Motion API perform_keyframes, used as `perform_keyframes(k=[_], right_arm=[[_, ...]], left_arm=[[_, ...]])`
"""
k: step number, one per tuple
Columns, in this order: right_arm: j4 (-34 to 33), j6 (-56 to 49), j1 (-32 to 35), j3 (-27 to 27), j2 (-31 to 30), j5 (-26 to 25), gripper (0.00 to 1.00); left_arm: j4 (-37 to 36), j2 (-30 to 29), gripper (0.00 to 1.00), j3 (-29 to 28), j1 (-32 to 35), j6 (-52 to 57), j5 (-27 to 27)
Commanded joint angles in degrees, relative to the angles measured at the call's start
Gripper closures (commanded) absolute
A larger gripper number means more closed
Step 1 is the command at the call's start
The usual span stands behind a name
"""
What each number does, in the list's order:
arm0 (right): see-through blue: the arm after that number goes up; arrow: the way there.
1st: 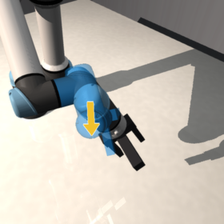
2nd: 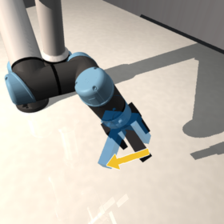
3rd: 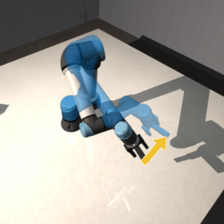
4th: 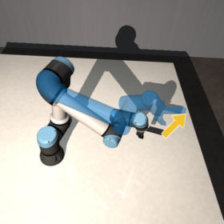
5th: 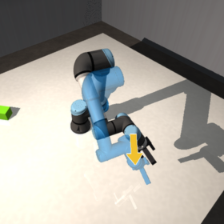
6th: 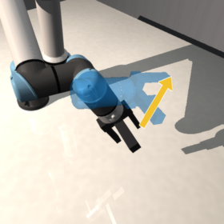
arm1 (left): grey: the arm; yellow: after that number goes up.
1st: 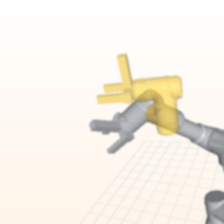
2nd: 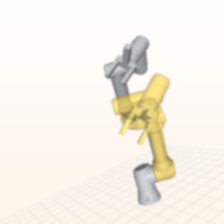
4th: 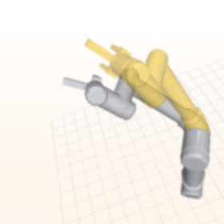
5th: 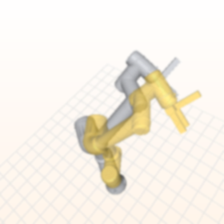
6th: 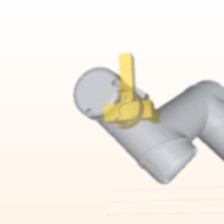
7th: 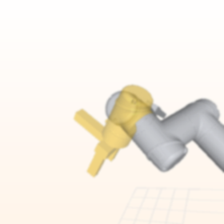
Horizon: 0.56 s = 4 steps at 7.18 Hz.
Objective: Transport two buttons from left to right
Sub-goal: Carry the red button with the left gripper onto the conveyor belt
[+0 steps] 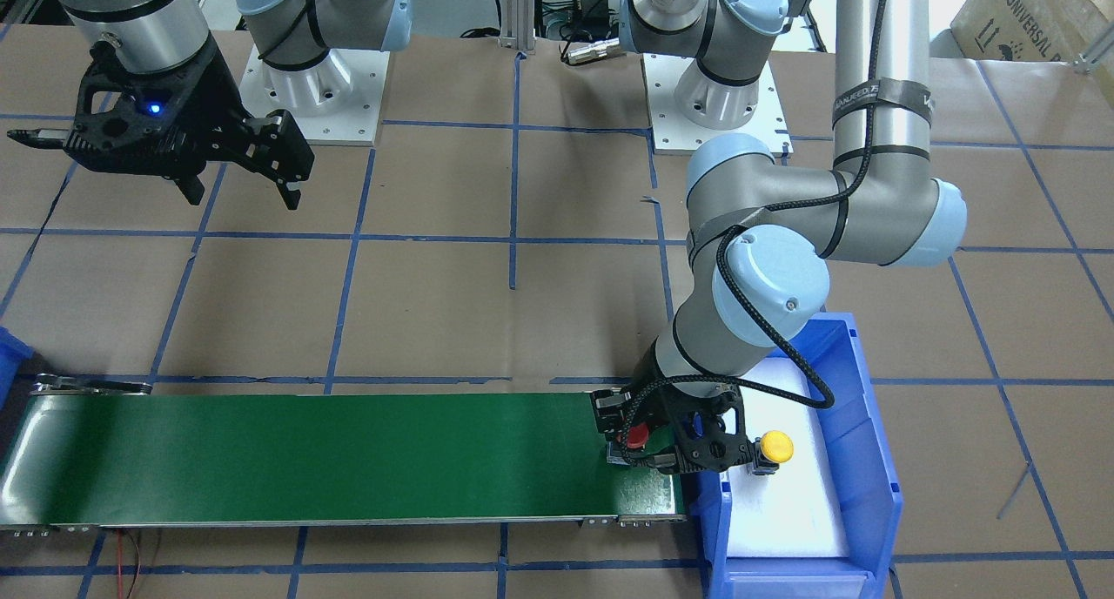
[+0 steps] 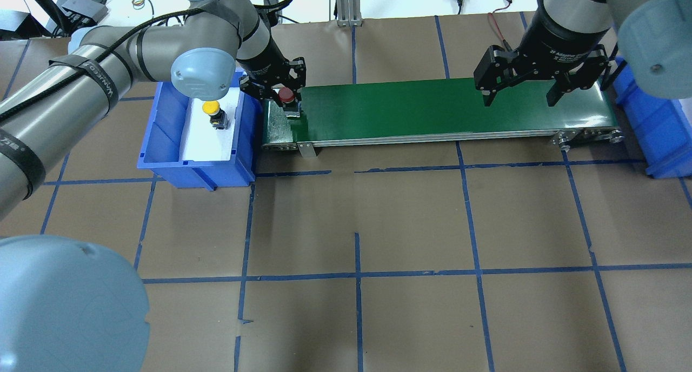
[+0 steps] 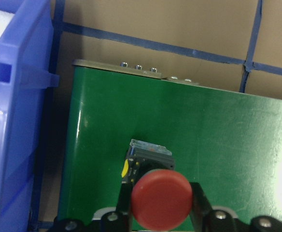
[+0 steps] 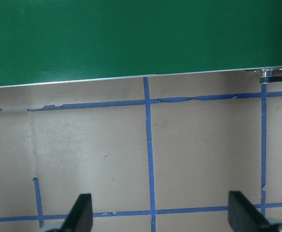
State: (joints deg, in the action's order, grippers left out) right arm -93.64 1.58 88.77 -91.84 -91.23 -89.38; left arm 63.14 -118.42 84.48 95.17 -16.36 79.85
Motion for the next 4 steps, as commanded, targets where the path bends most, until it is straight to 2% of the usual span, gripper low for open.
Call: perform_keyframes(k=[1,2,4], right_arm=[[-0.05,0.00,0.00,0.09,0.00,0.09,0.00],[-0.05,0.00,0.00,0.09,0.09,0.09,0.00],[-0.05,0.00,0.00,0.00,0.09,0.09,0.00]], left_arm=[[-0.55,0.03,0.24,1.04,0.02,-0.51,-0.05],[-0.47,0.99,0.00,0.43,0.02,-0.69,-0.05],[1.71,4.93,0.00,-0.01,-0.07,-1.39,0.30]])
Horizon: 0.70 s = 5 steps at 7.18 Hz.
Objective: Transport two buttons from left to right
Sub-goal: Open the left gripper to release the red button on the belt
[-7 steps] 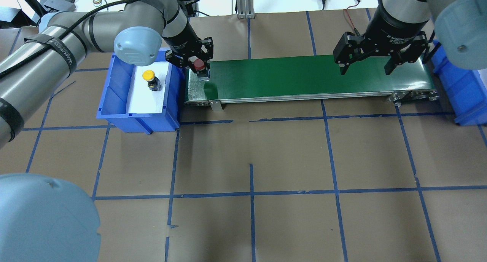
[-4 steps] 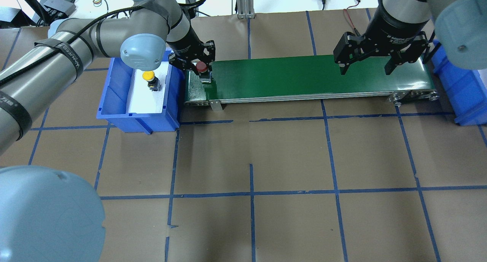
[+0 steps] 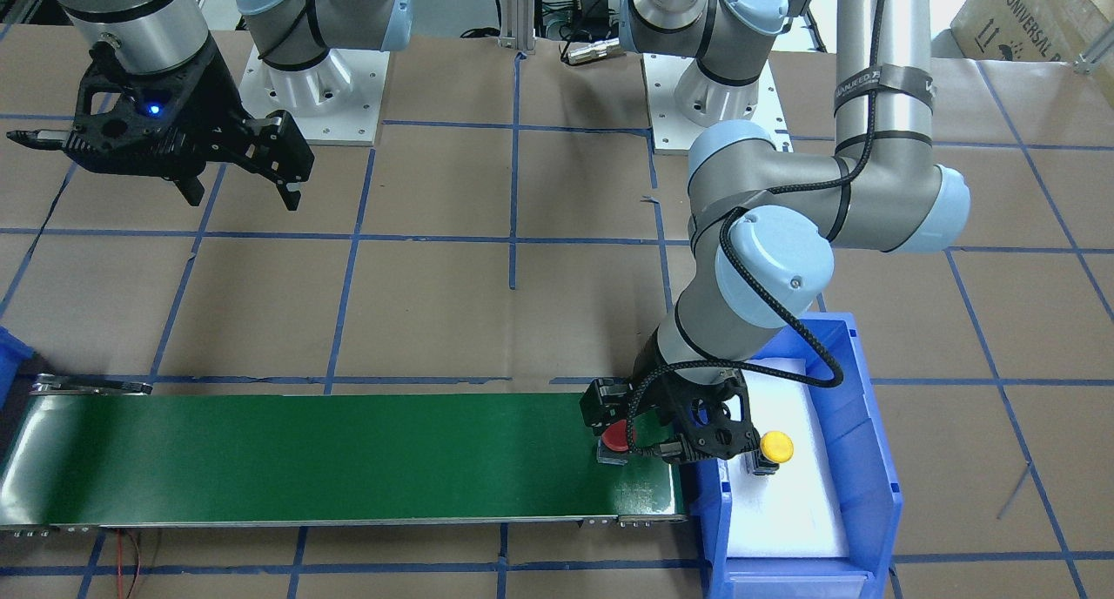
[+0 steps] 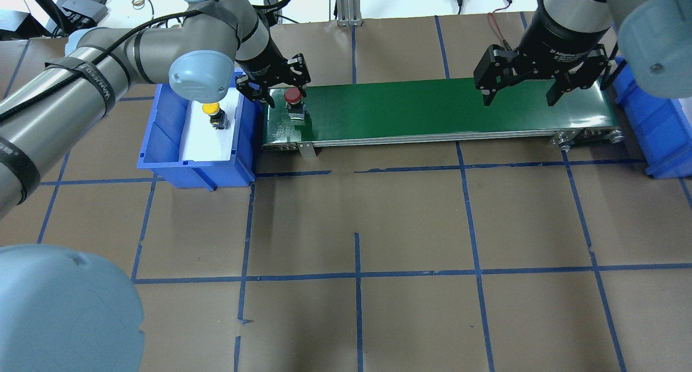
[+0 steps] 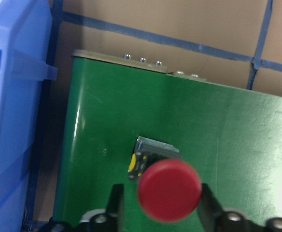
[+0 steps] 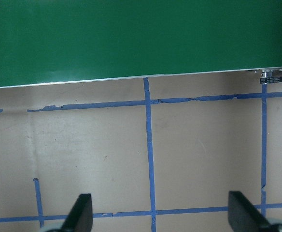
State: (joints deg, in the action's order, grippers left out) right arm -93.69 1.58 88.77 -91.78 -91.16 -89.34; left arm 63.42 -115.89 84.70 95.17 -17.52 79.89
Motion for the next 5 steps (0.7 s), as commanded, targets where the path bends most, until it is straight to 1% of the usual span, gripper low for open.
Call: perform_keyframes(k=[1,2,3,4,5], right_arm=[[0.00,0.00,0.00,-0.07,0.02,0.04,0.00],[0.00,0.00,-0.09,-0.15,0.02,0.04,0.00],[0.00,0.00,-0.09,-0.16,0.02,0.04,0.00],[0.00,0.00,-0.09,-0.16,0.11,0.04,0.00],[0.00,0.00,-0.09,-0.16,0.11,-0.05,0.00]], left_arm=[[3.01,3.20,0.00,-0.76,-0.94,0.55,0.53],[3.11,3.13,0.00,-1.02,-3.91,2.13,1.32],[4.85,3.12,0.00,-0.68,-7.24,6.23,1.41],[5.91,2.25,0.00,-1.02,-7.71,8.45,2.37],[5.92,1.38,0.00,-1.55,-8.67,14.47,7.34]])
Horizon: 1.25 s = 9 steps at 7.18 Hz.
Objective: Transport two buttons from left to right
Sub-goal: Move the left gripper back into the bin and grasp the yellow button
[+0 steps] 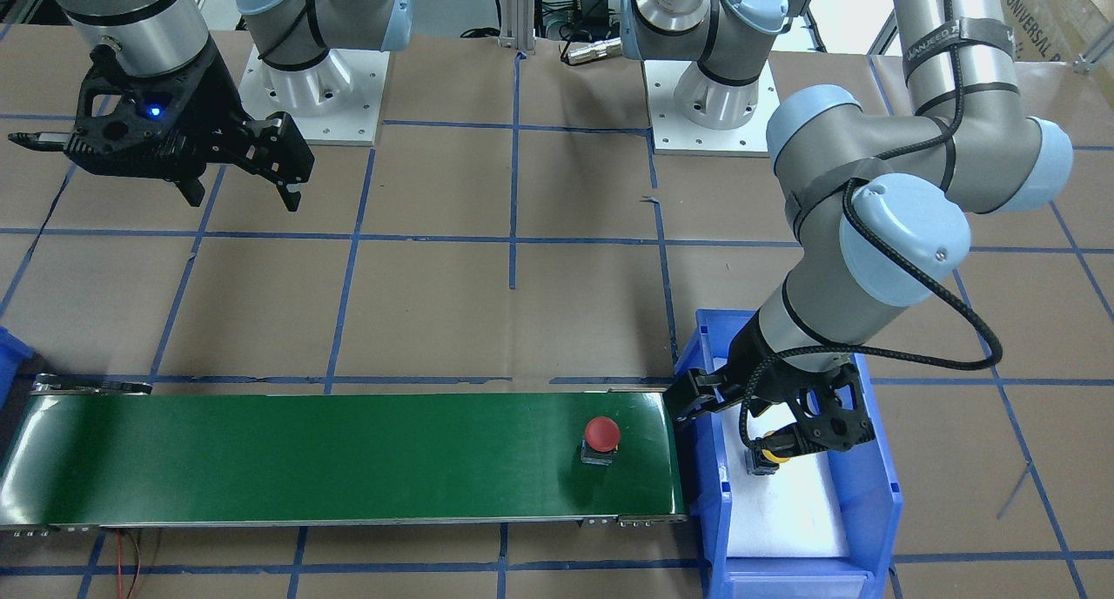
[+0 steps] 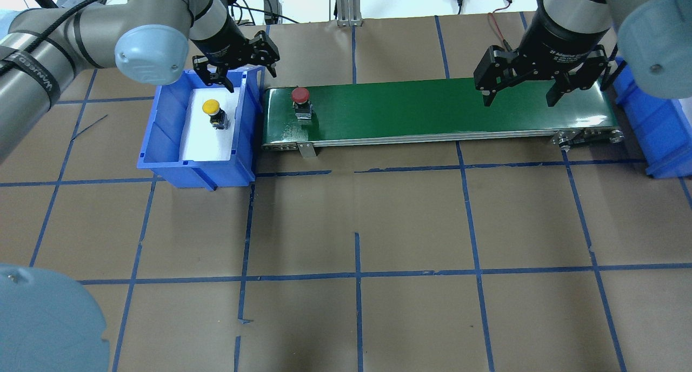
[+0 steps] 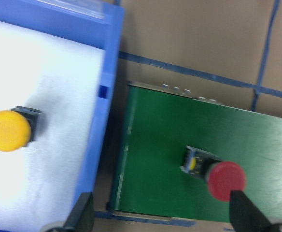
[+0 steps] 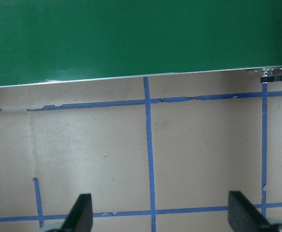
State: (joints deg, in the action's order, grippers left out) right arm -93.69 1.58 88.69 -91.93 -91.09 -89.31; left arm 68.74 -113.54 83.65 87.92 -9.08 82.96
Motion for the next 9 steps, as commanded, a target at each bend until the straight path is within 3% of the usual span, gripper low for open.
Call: perform_keyframes(k=[1,4,7,9], right_arm=[[0.00,0.00,-0.01,-0.01,0.03,-0.07,0.00],[0.00,0.00,-0.01,-0.01,0.03,0.02,0.00],[0.00,0.00,-0.09,-0.01,0.03,0.02,0.00],[0.00,0.00,-0.01,-0.01,-0.05,0.02,0.00]], left_arm=[[0.52,-2.46,0.00,-1.73,-4.22,12.09,5.01],[0.08,-5.10,0.00,-1.56,-5.83,15.21,4.75],[-2.01,-5.37,0.01,2.73,-6.98,17.69,4.22],[-3.26,-5.72,0.06,4.14,-6.98,17.34,1.87]])
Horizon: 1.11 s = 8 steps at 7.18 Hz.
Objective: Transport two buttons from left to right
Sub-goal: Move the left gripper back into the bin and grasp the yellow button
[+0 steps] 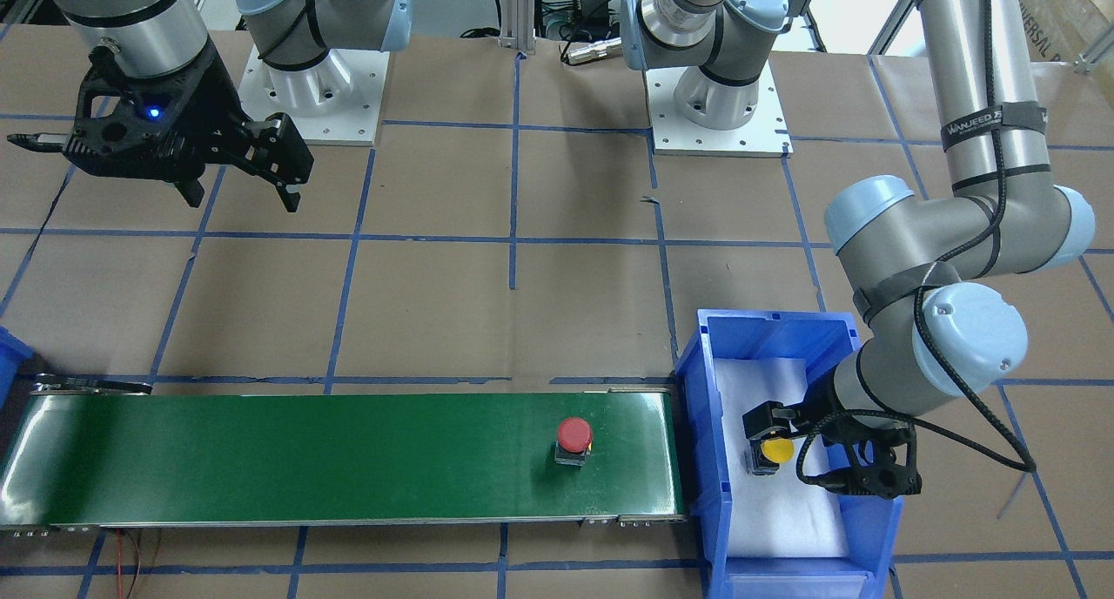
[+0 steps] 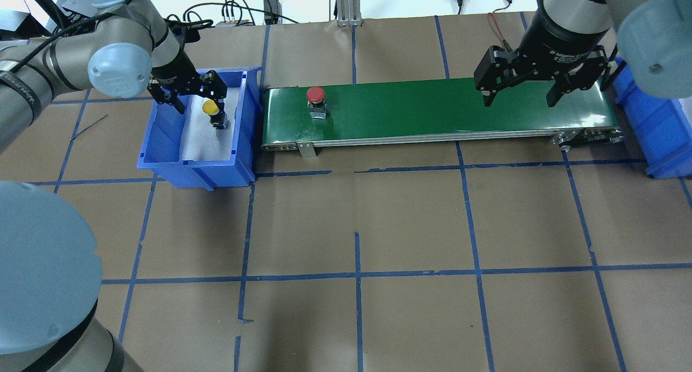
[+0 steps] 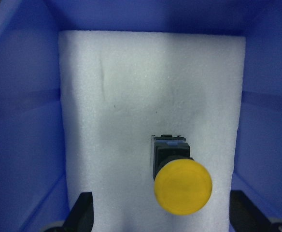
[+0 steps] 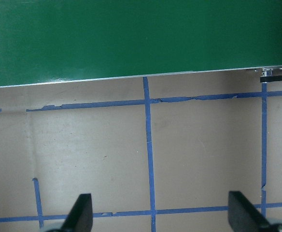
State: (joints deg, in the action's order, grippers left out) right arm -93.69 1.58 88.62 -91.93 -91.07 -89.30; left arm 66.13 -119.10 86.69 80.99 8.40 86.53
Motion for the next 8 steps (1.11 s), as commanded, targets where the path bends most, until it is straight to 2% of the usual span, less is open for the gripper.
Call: perform_keyframes(k=[1,2,3,4,5,6,8], right_arm=[[0.00,0.00,0.06,0.00,-0.07,0.00,0.00],[0.00,0.00,0.06,0.00,0.02,0.00,0.00],[0.00,0.00,0.06,0.09,-0.07,0.00,0.00],[0.00,0.00,0.06,0.09,-0.07,0.00,0.00],[0.00,0.00,0.06,0.00,0.02,0.00,0.00],[0.00,0.00,0.06,0.00,0.02,0.00,0.00],[0.00,0.00,0.15,0.00,-0.07,0.00,0.00]], left_arm=[[-2.31,-0.17,0.11,1.20,-0.04,0.12,-2.24],[-6.33,-0.17,0.12,1.63,-0.04,0.56,-2.16],[-6.80,-0.43,0.12,1.81,-0.04,0.48,-2.25],[-6.72,-0.43,0.23,1.99,-0.04,0.30,-2.25],[-6.28,-0.34,0.39,1.99,-0.04,0.30,-2.07],[-6.11,-0.34,0.44,2.08,-0.04,-0.13,-2.16],[-6.02,-0.17,0.62,1.82,-0.04,-0.14,-2.07]])
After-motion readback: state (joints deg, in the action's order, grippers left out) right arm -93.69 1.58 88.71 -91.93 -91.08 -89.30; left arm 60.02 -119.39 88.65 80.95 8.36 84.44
